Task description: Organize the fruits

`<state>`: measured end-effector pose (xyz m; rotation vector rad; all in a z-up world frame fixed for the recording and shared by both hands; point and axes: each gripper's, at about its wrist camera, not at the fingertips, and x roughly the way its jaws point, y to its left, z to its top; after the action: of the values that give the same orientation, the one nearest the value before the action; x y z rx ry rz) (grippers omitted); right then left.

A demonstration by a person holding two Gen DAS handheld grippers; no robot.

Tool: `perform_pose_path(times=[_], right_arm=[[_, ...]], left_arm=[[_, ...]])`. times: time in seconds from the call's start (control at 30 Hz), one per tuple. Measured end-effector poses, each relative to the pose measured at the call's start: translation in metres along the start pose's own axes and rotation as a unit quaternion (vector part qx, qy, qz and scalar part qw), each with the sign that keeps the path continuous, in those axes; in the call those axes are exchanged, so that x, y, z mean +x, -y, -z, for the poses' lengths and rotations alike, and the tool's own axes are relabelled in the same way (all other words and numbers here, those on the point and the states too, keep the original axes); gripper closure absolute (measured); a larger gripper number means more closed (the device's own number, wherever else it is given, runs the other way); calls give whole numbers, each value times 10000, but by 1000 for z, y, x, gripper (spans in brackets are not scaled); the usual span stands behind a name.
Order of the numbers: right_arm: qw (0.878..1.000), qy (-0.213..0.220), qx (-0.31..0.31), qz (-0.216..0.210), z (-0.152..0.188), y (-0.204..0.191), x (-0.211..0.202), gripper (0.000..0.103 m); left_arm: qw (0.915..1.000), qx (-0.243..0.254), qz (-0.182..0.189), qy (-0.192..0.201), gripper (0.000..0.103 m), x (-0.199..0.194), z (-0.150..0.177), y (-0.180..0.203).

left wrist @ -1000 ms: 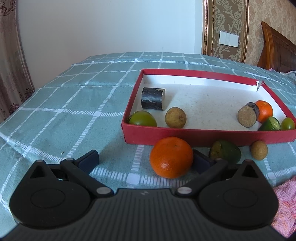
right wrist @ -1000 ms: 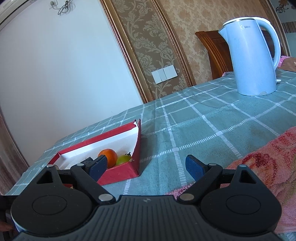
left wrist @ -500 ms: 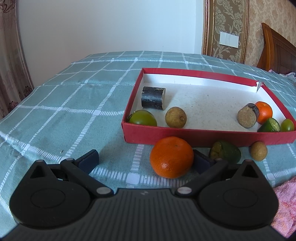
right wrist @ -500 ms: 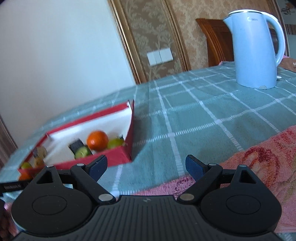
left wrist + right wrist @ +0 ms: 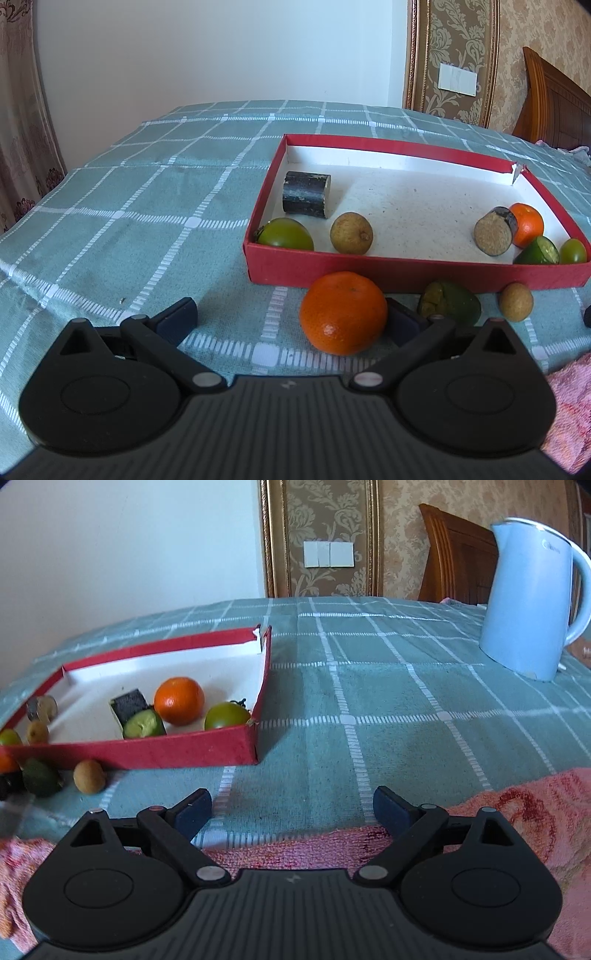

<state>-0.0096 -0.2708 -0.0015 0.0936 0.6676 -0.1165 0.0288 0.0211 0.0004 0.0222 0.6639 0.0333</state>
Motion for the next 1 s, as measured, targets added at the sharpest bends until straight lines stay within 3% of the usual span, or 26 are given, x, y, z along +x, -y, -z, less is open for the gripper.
perform_pose_path(times=[0.13,0.2,0.6,1.0], right_arm=[[9999,-42,-88,84,0,-3,1,6],[9998,-91,-34,159,-1,-2,3,0],[9998,-93,-25,152,-1,-1,3,0],[9999,-90,-17,142,-1,-1,4,0]], left_arm=[[10000,0,-2,0,0,0,0,0],[10000,-6,1,-3,0,0,0,0],[10000,-29,25,2,0,0,0,0],[9992,117,248,297,44,-10,4,6]])
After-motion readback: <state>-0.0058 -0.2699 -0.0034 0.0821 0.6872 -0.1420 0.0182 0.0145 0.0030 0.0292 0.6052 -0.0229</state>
